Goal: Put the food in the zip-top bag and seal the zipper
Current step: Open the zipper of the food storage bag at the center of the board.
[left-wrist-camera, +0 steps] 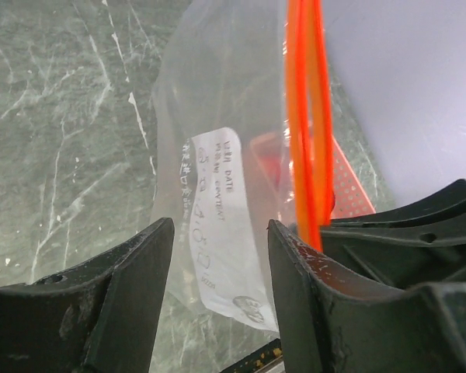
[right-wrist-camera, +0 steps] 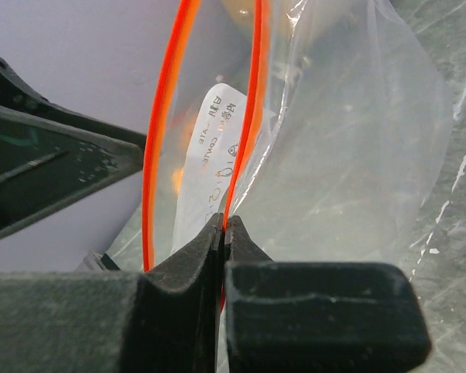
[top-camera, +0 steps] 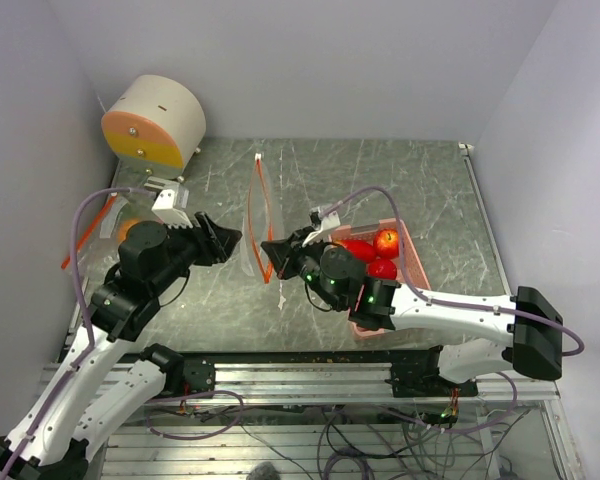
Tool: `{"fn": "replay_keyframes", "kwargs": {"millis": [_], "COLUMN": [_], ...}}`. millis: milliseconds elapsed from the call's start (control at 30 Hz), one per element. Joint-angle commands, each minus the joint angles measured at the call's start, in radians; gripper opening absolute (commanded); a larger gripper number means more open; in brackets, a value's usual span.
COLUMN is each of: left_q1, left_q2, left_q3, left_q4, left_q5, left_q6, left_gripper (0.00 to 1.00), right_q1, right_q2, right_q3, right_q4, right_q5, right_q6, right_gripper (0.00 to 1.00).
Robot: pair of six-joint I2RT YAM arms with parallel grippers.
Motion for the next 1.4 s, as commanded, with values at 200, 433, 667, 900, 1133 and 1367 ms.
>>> {"fn": "replay_keyframes", "kwargs": {"millis": [200, 433, 667, 900, 1133, 1367], "left_q1": [0.003, 0.003, 0.003, 0.004, 0.003, 0.003], "left_q2": [0.014, 0.086, 0.148, 0.182, 0.216, 0.227], "left_q3": [0.088, 0.085, 0.079, 0.112, 0.1, 0.11], "left_q4": [0.095, 0.131, 0.135, 0.116, 0.134, 0.125], "left_q5": [0.045, 0.077, 0.1, 0.09, 0.112, 0.1], "left_q6": [-0.046, -0.048, -0.047, -0.031, -0.042, -0.033], "left_gripper": [0.66, 0.63, 0.59, 0.53, 0.5, 0.5], "right_q1": [0.0, 0.001, 0.0, 0.0, 0.001, 0.001], "right_q2": [0.049, 0.075, 0.082, 0.083, 0.089, 0.087], "right_q3": [0.037, 0.063, 0.072, 0.067, 0.074, 0.081], "right_q4": [-0.033, -0.05, -0.065, -0.059, -0.064, -0.067], "right_q5": [-0.024, -0.034, -0.025, -0.026, -0.031, -0.029], "right_q6": [-0.018, -0.027, -0.035, -0.034, -0.036, -0.041], "right_gripper": [0.0, 0.0, 0.0, 0.0, 0.0, 0.0]}}
